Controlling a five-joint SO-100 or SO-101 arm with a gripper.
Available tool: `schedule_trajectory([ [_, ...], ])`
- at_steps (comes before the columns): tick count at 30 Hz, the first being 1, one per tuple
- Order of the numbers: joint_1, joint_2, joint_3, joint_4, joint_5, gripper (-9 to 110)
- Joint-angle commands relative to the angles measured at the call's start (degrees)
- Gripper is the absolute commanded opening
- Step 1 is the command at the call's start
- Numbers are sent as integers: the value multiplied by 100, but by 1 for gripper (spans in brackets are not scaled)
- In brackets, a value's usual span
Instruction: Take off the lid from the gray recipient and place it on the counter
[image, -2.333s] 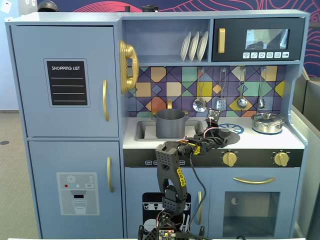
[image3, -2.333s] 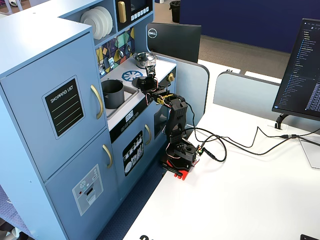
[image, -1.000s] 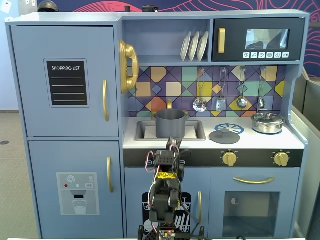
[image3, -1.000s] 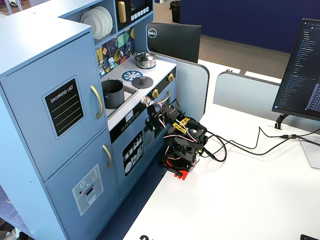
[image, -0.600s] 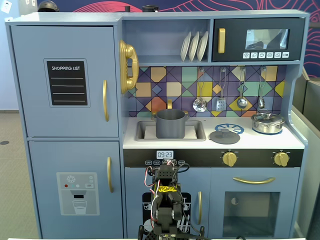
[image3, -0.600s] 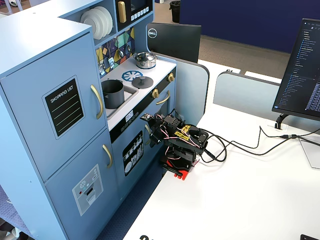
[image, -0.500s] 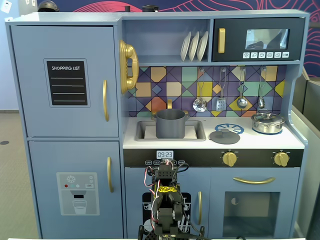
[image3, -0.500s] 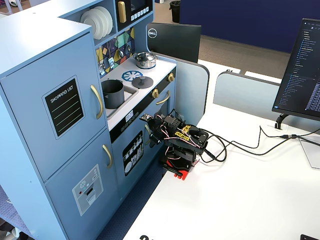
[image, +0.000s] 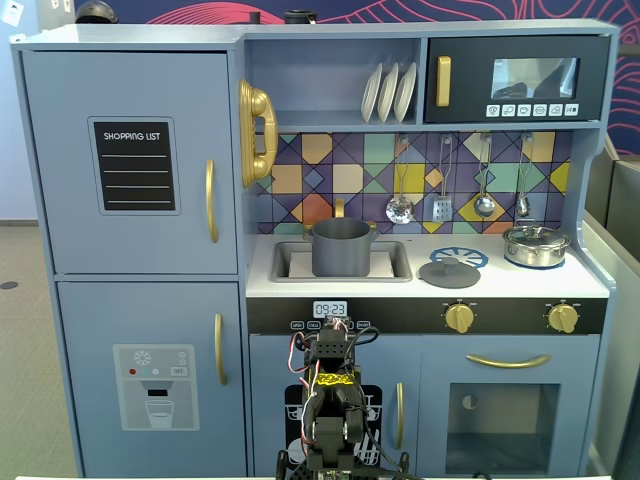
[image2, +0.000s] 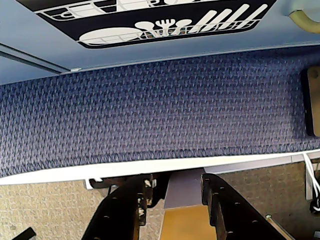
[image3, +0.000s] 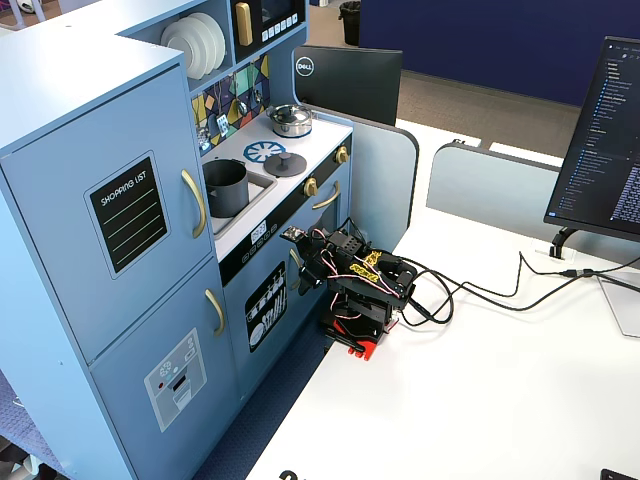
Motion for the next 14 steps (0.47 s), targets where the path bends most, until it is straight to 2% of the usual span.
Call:
schedule_trajectory([
  [1,97,-35,0,1002,132,4],
  [14,97,-35,0,1002,132,5],
])
